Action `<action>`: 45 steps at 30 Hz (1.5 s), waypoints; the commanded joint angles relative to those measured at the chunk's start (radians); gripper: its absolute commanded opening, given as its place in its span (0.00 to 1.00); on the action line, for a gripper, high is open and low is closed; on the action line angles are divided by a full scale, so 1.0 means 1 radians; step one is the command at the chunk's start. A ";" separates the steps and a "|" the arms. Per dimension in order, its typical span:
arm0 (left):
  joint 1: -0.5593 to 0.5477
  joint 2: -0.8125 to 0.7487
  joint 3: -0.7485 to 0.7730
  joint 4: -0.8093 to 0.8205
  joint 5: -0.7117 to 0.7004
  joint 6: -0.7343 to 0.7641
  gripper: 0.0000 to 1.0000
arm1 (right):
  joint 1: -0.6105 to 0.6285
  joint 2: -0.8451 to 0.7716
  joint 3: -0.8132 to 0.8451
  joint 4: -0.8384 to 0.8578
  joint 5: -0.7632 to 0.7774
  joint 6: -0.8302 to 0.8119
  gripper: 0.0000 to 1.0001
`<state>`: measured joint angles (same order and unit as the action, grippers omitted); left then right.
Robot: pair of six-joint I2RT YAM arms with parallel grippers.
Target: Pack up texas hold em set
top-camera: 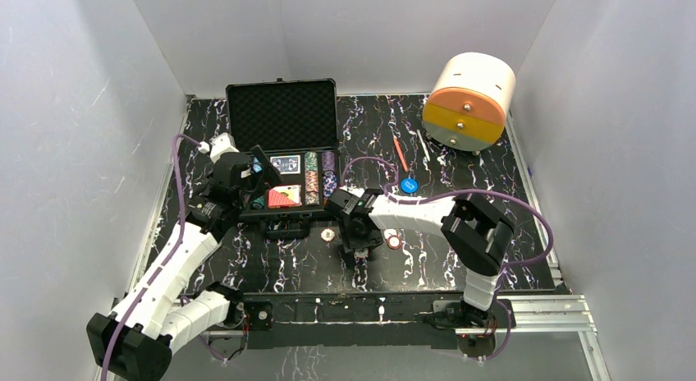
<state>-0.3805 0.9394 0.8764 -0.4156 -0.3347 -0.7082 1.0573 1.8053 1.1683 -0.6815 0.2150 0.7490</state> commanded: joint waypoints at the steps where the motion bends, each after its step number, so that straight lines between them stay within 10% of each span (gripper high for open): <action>1: 0.006 -0.001 -0.002 0.007 0.017 0.018 0.98 | 0.006 0.033 0.016 0.008 0.007 -0.014 0.58; 9: 0.006 -0.007 -0.010 0.008 0.051 0.024 0.98 | 0.006 0.011 -0.011 0.009 0.044 0.030 0.46; 26: -0.025 0.013 -0.309 0.416 0.748 0.031 0.98 | -0.126 -0.343 -0.146 0.204 0.013 0.199 0.47; 34: -0.252 0.059 -0.358 0.624 0.669 0.045 0.98 | -0.223 -0.453 -0.208 0.317 -0.090 0.343 0.47; 45: -0.331 0.265 -0.375 0.970 0.655 -0.151 0.40 | -0.230 -0.513 -0.240 0.399 -0.185 0.497 0.47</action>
<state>-0.7017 1.2011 0.4992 0.4808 0.3412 -0.8375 0.8318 1.3094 0.9249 -0.3321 0.0563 1.2266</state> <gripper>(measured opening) 0.456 0.489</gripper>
